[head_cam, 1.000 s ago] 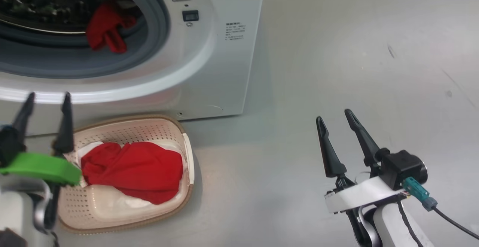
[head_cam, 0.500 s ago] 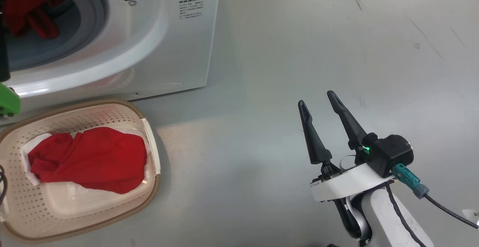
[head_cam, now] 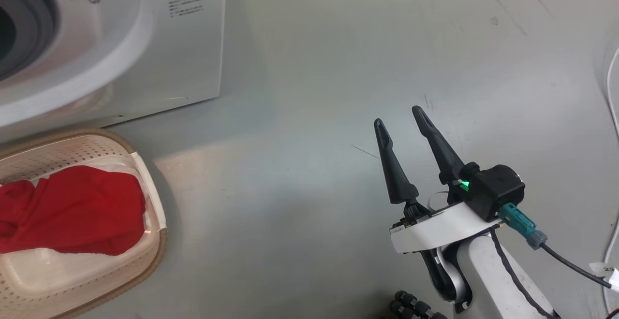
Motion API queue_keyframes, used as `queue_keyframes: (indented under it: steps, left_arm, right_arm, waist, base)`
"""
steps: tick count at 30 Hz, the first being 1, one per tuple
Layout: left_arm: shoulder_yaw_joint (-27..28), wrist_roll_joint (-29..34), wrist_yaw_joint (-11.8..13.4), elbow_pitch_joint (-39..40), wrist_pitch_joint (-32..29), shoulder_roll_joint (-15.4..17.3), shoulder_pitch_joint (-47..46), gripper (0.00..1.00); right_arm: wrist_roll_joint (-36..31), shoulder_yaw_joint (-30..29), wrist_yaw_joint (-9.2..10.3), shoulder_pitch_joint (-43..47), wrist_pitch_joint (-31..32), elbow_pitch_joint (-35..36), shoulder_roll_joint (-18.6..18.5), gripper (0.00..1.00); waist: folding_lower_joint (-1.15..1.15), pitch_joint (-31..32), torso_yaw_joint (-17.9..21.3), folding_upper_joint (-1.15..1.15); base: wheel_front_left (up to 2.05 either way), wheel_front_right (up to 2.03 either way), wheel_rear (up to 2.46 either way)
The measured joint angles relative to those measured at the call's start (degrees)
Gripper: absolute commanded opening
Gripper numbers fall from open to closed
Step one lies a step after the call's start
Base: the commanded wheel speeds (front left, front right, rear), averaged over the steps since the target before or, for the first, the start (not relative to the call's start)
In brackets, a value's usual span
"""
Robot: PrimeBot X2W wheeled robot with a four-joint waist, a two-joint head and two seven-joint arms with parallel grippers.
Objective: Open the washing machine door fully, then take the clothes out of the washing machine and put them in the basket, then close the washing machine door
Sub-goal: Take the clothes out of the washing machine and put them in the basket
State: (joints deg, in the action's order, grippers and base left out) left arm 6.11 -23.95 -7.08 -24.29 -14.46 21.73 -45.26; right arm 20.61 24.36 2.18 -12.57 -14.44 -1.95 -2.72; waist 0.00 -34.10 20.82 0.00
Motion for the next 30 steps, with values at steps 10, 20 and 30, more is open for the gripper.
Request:
queue_keyframes:
  steps: [10,20,30]
  left_arm:
    - [-0.5,0.9,2.3,-6.5,-4.1,1.3,-4.9,1.00]
    - [-0.9,2.0,3.8,-10.9,-6.2,2.1,-9.3,1.00]
    - [-2.3,2.4,3.8,-14.1,-6.6,2.1,-11.6,0.00]
  right_arm:
    - [0.8,1.2,1.03,-1.0,0.0,0.4,0.1,1.00]
    - [1.1,2.0,1.52,-1.1,0.0,0.5,0.1,1.00]
    - [1.1,2.2,2.08,-2.3,0.0,0.7,0.1,1.00]
  waist:
    - [0.00,-1.9,2.9,0.00]
    - [0.00,-2.7,3.7,0.00]
    - [0.00,-3.2,4.0,0.00]
  base:
    - [0.00,0.00,0.00]
    - [0.00,0.00,0.00]
    - [0.00,0.00,0.00]
